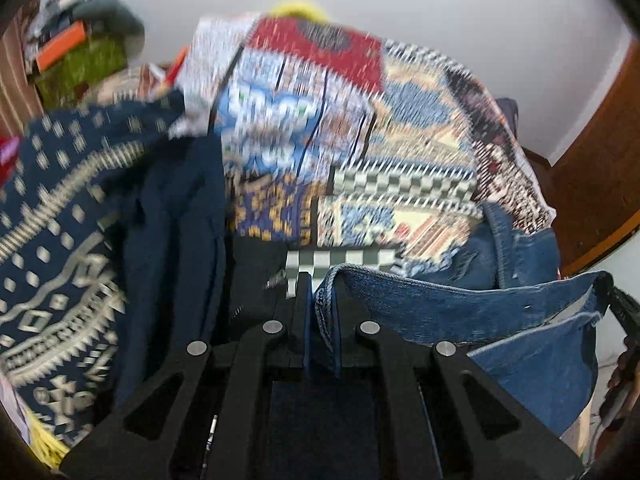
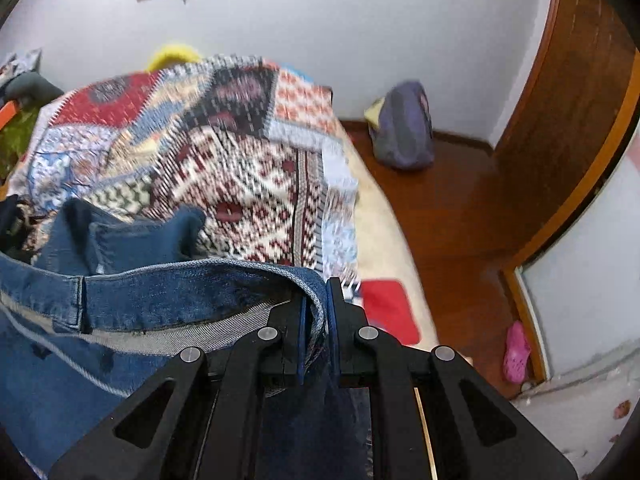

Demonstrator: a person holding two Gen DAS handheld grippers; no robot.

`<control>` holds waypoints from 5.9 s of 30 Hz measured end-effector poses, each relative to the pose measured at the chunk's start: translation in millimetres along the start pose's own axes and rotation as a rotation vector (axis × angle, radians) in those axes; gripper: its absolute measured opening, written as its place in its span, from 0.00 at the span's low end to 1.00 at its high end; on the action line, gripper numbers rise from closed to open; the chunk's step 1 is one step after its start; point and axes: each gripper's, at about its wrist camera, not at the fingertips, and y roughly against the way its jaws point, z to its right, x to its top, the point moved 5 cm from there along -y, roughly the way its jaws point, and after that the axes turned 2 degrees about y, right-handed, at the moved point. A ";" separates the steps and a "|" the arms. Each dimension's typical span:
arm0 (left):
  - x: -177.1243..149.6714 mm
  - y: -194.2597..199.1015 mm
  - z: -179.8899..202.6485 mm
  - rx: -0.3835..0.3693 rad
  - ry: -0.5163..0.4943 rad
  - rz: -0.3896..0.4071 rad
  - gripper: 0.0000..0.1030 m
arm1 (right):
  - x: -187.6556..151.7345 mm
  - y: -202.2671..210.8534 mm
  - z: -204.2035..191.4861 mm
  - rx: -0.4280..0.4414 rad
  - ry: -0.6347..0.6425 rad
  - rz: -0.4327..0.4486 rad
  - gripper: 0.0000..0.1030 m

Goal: Fold large clothes

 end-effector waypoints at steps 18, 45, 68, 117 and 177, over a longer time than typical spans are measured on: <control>-11.4 74.0 17.0 0.066 -0.224 0.141 0.50 | -0.9 78.0 -33.3 0.156 0.112 0.044 0.43; -140.1 33.7 57.6 0.007 -0.368 0.066 0.71 | -109.8 54.9 -139.4 0.462 0.216 -0.102 0.80; -155.0 87.1 -57.4 0.094 0.047 0.145 0.76 | -138.5 66.8 -4.6 0.143 -0.051 -0.104 0.80; -71.0 134.5 67.6 -0.131 0.111 0.357 0.26 | -118.4 95.6 -65.4 0.224 0.009 -0.064 0.80; -180.3 158.3 247.9 -0.378 -0.517 0.098 0.50 | -153.6 115.0 22.5 0.357 -0.202 -0.132 0.80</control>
